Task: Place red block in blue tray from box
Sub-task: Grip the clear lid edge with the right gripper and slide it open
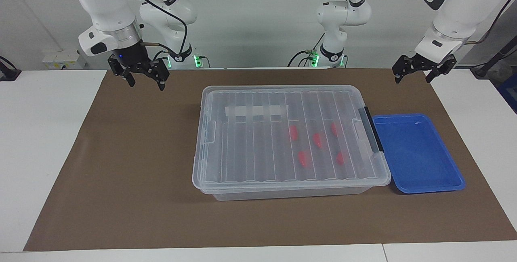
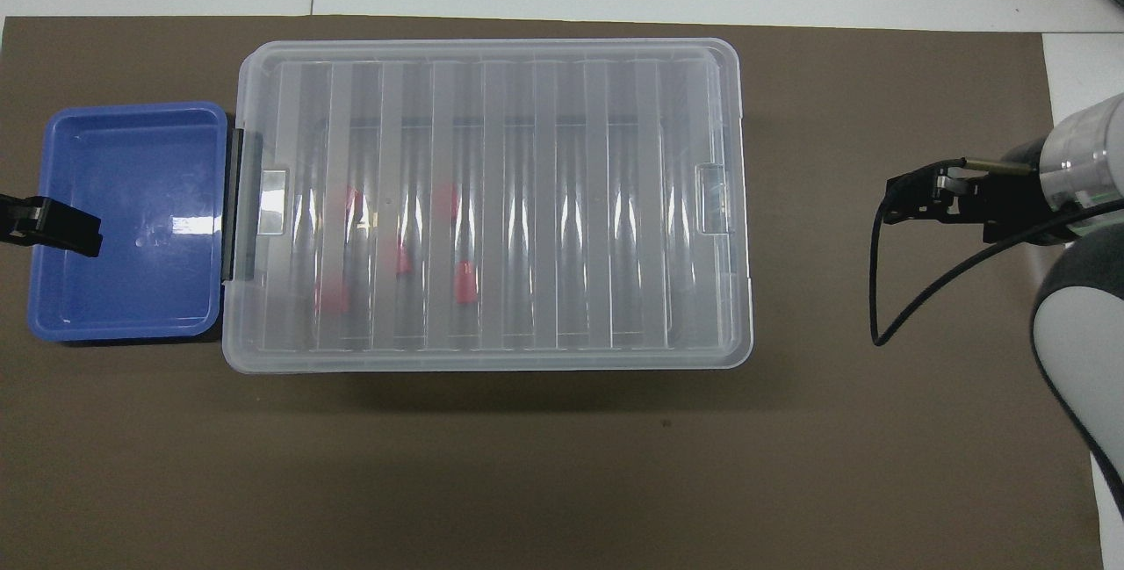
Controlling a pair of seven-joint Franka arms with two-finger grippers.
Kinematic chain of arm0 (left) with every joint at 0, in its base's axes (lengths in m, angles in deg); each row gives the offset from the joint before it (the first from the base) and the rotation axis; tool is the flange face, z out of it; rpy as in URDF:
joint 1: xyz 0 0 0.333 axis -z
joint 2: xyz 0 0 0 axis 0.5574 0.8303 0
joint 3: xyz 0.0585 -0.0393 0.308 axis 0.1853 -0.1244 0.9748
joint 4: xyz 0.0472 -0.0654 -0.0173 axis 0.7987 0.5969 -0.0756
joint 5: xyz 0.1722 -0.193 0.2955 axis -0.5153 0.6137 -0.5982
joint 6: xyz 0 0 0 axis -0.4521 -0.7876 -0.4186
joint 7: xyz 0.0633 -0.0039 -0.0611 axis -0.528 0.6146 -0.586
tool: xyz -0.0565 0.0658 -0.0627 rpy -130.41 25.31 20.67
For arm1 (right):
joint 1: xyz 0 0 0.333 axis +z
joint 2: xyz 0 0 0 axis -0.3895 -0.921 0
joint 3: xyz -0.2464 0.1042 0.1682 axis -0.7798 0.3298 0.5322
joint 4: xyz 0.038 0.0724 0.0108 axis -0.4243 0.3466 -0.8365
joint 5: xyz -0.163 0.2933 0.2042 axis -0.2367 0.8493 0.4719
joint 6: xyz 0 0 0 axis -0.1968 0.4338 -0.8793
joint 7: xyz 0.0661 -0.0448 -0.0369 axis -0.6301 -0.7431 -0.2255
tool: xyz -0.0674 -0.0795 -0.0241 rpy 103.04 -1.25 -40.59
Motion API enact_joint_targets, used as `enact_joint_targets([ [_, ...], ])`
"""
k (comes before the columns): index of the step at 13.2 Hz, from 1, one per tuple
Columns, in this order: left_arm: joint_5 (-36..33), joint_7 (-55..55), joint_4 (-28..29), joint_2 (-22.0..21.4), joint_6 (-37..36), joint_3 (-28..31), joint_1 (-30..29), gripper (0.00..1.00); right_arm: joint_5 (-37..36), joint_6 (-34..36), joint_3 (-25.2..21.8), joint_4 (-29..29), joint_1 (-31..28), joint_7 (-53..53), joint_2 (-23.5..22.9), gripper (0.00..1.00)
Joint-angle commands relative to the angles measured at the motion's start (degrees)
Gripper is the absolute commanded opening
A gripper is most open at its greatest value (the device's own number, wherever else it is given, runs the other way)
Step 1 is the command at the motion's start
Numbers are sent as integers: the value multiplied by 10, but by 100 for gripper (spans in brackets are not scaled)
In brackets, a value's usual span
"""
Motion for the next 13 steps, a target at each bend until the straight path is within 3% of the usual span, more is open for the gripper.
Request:
enact_joint_targets([
  [1, -3, 3, 5, -7, -8, 1, 0, 100, 10, -48, 5, 18, -3, -16, -12, 99],
  [10, -3, 3, 5, -7, -8, 1, -1, 100, -1, -203, 5, 14, 89, 40, -128, 100],
  [13, -3, 3, 5, -7, -8, 1, -1, 100, -21, -213, 5, 40, 104, 40, -132, 100],
])
